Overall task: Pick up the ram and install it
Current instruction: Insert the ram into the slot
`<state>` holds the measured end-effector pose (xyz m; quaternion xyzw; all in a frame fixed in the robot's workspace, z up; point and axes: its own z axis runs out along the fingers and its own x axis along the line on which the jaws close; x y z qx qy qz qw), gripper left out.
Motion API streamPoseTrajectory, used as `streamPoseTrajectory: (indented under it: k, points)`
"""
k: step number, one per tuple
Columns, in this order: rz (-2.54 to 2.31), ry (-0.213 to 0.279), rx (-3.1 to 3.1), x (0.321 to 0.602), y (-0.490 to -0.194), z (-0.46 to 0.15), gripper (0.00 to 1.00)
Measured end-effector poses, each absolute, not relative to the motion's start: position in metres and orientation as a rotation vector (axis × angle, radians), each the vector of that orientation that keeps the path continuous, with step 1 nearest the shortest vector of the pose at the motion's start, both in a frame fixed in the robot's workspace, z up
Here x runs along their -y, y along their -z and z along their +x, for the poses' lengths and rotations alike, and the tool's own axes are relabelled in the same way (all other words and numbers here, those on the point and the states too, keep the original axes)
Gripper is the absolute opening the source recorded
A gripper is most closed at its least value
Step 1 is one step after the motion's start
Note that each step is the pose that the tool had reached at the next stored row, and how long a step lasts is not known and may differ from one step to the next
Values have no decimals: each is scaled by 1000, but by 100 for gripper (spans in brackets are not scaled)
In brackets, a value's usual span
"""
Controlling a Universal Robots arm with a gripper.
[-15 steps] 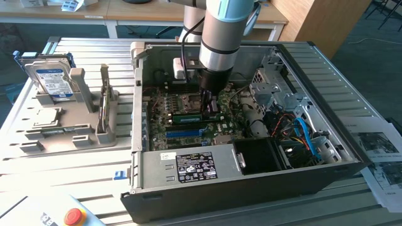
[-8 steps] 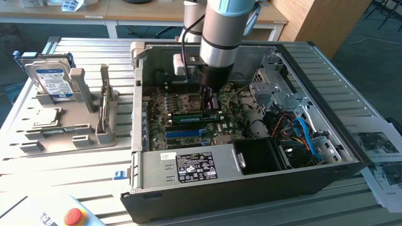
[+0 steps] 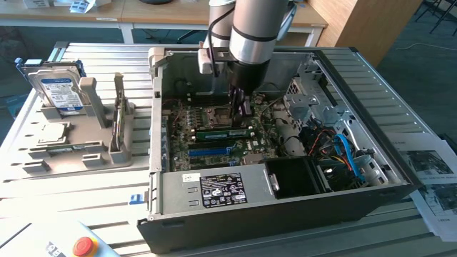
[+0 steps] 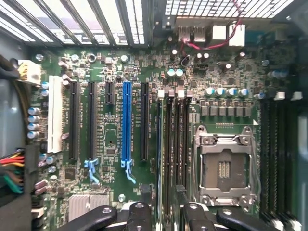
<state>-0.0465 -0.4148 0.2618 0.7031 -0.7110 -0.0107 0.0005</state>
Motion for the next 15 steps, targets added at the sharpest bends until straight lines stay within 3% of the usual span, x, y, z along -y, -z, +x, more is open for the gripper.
streamPoseTrajectory:
  k: [15]
  points:
    - [2208, 33, 2233, 415, -314, -46, 31]
